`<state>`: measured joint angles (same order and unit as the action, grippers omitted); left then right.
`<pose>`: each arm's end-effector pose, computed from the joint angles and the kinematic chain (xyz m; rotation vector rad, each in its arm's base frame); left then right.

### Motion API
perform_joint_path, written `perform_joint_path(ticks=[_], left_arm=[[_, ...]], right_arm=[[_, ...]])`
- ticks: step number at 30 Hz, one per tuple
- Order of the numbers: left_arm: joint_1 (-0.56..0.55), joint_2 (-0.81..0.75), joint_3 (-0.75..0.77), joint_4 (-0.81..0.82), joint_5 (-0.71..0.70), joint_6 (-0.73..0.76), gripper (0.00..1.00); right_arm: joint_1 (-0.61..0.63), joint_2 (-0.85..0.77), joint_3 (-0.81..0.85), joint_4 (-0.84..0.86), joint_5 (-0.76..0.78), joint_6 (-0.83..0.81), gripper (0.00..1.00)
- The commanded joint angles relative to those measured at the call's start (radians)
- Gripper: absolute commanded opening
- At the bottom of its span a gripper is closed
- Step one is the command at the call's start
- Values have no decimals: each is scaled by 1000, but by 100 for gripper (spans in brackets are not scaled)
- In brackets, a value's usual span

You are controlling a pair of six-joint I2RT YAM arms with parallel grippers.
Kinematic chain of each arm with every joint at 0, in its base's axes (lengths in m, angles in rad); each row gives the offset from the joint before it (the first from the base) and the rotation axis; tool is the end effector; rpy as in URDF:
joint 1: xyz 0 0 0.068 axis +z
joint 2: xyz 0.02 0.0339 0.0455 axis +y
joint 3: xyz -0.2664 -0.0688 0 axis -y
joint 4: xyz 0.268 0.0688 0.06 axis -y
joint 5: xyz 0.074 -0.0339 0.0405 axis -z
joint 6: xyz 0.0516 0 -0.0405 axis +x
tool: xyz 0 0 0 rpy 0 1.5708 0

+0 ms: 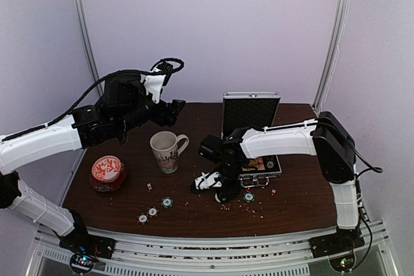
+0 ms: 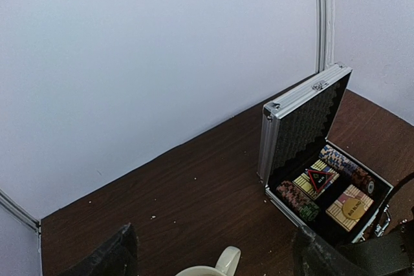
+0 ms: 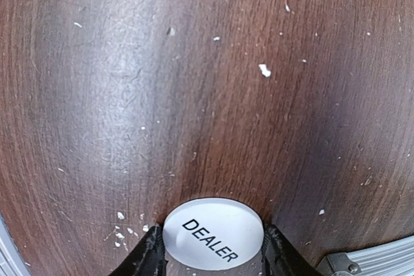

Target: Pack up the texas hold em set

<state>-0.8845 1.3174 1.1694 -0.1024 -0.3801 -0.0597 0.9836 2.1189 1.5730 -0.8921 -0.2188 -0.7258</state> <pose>0.2336 -0.2550 0.3610 0.4738 1.7520 -0.3263 0.2319 0.3687 0.1297 -2.2911 1.9645 0.3545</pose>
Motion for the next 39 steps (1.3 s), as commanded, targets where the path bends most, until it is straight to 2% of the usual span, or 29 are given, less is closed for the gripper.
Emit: perform_joint_path(ticks=[1,9,15,21,27,33,39], left_arm=[[-1,11,33,30,12,11,83],[-1,19,36,26,0,13,84],[-1,31,45,13,-4,15,83],[-1,40,47,10,3,13,83],[-1,41,45,10,1,13,83],[-2,46,47,9,10,11,83],[-2,46,47,9,6,13,83]], right_arm=[[-5,-9,-26,-40,29,12,43],[-15,-139,-8,-96,51,26,43],[-127,-177,12,-116,61,10,43],[-287,-125,97,-82,119,-7,43],[-397,-31,236,-46,153,9,43],[-439,34,313,-32,147,21,44],[-447,66,321,-32,131,20,45]])
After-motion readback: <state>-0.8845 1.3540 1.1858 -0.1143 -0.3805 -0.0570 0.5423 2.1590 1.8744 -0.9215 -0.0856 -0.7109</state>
